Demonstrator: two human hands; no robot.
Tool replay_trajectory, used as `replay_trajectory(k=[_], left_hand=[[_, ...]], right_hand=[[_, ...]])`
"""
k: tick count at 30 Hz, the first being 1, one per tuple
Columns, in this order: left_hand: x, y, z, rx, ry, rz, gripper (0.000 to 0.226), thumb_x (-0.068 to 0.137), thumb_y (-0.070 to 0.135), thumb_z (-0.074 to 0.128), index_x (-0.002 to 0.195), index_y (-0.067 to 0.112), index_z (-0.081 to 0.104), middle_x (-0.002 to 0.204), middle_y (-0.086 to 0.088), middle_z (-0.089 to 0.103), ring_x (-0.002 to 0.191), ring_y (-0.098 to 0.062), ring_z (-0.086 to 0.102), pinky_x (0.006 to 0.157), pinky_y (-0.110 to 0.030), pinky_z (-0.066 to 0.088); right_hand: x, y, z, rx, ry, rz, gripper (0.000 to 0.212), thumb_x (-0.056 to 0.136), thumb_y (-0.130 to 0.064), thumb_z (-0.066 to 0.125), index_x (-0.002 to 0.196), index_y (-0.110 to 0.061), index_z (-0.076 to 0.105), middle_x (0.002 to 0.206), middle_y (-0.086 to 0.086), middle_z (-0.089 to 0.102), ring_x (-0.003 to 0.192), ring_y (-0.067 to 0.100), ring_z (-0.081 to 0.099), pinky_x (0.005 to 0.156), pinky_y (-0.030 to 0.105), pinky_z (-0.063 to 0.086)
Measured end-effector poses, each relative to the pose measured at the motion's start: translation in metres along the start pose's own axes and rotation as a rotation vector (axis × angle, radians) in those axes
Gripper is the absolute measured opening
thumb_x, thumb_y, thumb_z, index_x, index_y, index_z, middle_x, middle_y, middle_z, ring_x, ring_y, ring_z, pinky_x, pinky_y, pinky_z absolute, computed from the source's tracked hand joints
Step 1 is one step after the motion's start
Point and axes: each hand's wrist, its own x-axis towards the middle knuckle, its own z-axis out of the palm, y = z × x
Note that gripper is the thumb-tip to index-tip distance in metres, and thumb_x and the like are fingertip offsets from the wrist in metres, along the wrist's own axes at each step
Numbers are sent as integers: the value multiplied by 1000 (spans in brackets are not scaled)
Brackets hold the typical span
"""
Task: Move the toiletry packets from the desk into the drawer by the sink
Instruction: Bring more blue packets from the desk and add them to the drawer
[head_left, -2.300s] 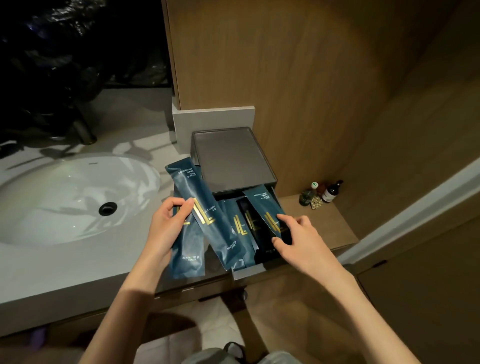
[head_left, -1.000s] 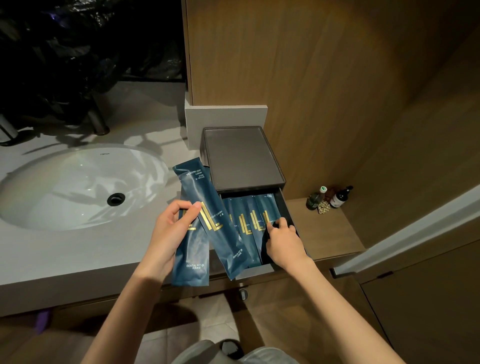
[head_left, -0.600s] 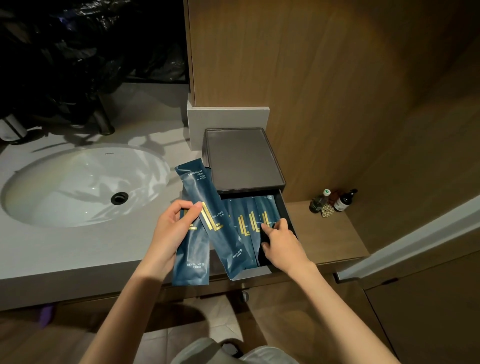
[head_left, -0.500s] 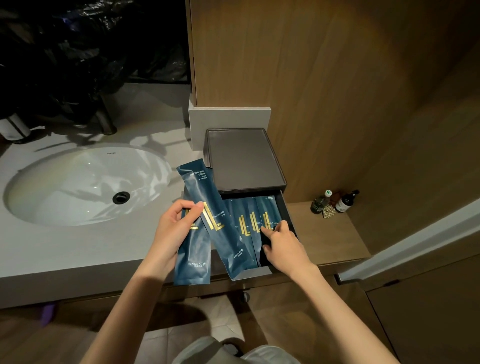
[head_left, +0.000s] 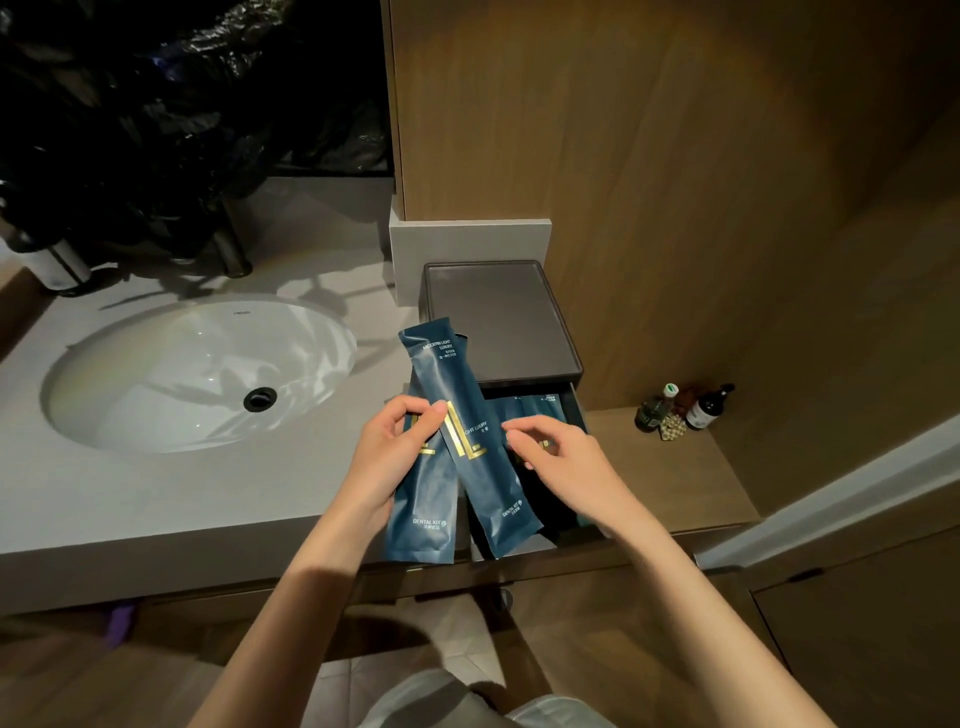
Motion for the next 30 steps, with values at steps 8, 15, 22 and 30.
replay_trajectory(k=[8, 15, 22, 30], left_hand=[[-2, 3, 17, 102, -7, 93, 9, 85, 27, 69, 87, 19, 70, 103, 3, 71, 114, -13, 59, 106, -37, 42], [7, -8, -25, 472, 116, 286, 15, 86, 13, 67, 91, 26, 70, 94, 18, 66, 89, 8, 56, 82, -11, 39], [3, -37, -27, 649, 92, 181, 17, 88, 25, 64, 102, 25, 74, 102, 10, 70, 100, -7, 61, 83, -22, 42], [-3, -57, -6, 659, -16, 91, 31, 82, 38, 70, 111, 25, 70, 116, 10, 68, 112, -5, 56, 94, -20, 39]], right_hand=[[-8, -9, -7, 381, 7, 118, 19, 91, -27, 62, 91, -11, 74, 89, -1, 73, 82, 2, 65, 77, 15, 45], [-13, 14, -41, 225, 73, 194, 16, 93, -26, 59, 94, -12, 68, 105, 6, 71, 103, 23, 65, 100, 44, 47], [-9, 27, -26, 61, -102, 293, 14, 92, -26, 61, 99, -15, 64, 86, 2, 64, 87, 15, 59, 76, 26, 41], [31, 33, 21, 33, 97, 284, 22, 93, -22, 59, 112, -12, 60, 75, -7, 55, 75, 9, 54, 63, 21, 40]])
